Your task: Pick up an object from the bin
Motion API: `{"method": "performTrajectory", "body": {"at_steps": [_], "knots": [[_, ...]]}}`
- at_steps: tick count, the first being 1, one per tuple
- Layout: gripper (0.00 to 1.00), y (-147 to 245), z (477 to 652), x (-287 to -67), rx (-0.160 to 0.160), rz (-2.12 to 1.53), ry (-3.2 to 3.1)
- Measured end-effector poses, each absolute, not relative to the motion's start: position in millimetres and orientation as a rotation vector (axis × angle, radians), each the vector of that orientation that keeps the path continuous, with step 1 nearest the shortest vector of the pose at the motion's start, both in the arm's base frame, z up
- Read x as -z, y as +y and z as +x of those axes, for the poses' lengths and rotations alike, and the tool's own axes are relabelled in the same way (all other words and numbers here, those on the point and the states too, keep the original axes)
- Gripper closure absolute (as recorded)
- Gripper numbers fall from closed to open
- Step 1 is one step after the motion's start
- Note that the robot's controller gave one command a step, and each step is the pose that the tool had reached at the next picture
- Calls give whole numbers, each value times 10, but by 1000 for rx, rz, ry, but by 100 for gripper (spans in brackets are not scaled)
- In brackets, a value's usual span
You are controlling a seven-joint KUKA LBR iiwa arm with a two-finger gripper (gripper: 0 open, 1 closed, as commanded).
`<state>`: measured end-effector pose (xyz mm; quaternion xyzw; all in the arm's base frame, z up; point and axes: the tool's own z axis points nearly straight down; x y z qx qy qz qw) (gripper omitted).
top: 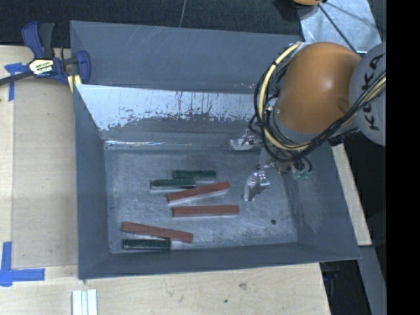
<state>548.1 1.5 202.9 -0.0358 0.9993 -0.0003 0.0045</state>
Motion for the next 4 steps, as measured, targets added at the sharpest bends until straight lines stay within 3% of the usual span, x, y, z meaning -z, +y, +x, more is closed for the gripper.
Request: {"method": "performTrajectory", "body": {"at_steps": [1, 2, 3, 4], "knots": [[0, 51, 5710, -1504, 0, -12, 3135], [100, 196, 5354, -920, 0, -192, 3120], [100, 196, 5351, -918, 0, -192, 3121], [100, 33, 5269, -2237, 1, -216, 3131]]}}
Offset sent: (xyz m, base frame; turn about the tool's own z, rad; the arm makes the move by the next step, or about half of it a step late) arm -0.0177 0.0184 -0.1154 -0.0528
